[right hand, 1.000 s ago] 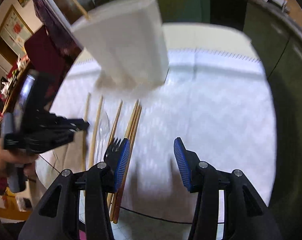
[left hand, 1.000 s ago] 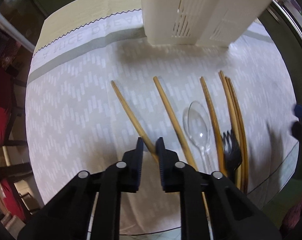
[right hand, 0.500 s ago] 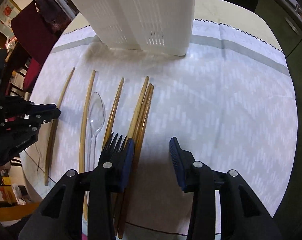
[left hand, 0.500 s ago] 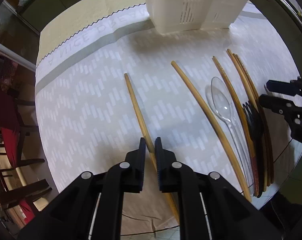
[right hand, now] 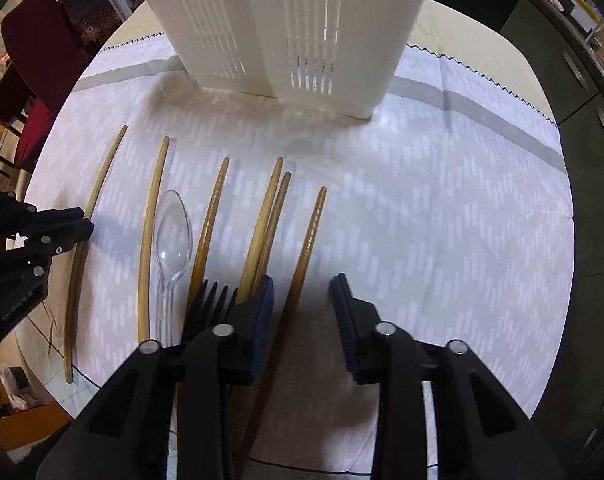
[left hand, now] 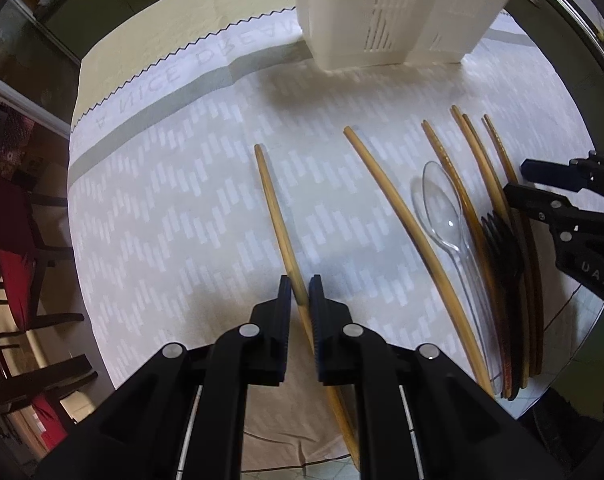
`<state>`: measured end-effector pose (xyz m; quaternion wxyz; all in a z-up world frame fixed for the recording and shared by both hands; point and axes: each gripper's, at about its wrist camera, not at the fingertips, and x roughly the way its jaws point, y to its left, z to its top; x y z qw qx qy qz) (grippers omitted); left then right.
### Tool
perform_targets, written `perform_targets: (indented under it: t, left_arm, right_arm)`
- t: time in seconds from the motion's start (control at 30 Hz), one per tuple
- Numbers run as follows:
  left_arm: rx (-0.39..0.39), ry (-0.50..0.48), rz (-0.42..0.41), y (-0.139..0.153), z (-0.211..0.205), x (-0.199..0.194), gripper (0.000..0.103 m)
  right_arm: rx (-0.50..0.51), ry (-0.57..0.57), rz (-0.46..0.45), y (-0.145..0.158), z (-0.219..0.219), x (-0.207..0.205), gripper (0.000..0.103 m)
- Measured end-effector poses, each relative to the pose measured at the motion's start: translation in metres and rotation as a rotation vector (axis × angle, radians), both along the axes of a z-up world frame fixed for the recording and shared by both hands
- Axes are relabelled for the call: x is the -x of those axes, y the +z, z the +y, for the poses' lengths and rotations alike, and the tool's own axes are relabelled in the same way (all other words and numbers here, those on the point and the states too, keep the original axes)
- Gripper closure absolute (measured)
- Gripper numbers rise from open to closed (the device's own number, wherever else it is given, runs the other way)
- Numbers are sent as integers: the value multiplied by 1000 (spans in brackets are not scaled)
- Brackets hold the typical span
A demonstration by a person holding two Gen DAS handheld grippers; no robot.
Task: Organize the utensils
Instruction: 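Close the left tool on a wooden chopstick while the right tool grasps another chopstick, then lift both held chopsticks upright and carry them over the utensil holder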
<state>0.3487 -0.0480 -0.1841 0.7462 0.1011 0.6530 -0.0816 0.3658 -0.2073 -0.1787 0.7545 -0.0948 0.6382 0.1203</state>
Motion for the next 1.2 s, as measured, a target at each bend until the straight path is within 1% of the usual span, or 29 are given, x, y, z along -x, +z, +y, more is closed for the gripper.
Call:
perform_targets:
  t: [0.07, 0.17, 0.27, 0.33, 0.43, 0.5, 0.57, 0.67, 0.83, 0.9, 1.0, 1.07, 1.2]
  left_arm:
    - [1, 6, 3, 0, -1, -4, 93]
    - [11, 21, 12, 0, 1, -12, 94]
    - [42, 47, 35, -1, 6, -19, 94]
    - [44, 41, 30, -1, 7, -22, 94]
    - [41, 30, 9, -1, 8, -24, 95]
    - [44, 32, 3, 0, 7, -25, 96]
    - [55, 32, -8, 4, 4, -21, 96]
    - [67, 28, -46, 19, 5, -17, 97]
    - [97, 16, -126, 54, 10, 0, 97]
    - [102, 8, -159, 66, 12, 9, 97]
    - [116, -10, -207, 84, 14, 25, 97]
    - [126, -15, -227, 97, 9, 37, 97]
    - [153, -33, -278, 113, 11, 53, 97]
  right_arm:
    - [5, 18, 12, -1, 7, 0, 91]
    - [-21, -2, 51, -2, 4, -7, 96]
    - [-69, -33, 68, -3, -4, -12, 96]
    - [-66, -44, 41, -2, -7, -10, 96]
    - [-123, -59, 17, 3, -17, -8, 96]
    - [-167, -51, -31, 12, -22, -4, 96]
    - [-203, -51, -57, 25, -32, 3, 96]
    - [-251, -50, -118, 49, -45, 16, 96]
    - [-306, -52, -204, 83, -66, 40, 96]
    - [-330, -51, -226, 92, -69, 44, 96]
    - [-341, -50, -259, 109, -90, 56, 96]
    - [-352, -48, -269, 115, -95, 62, 96]
    - [-361, -46, -303, 126, -100, 72, 96]
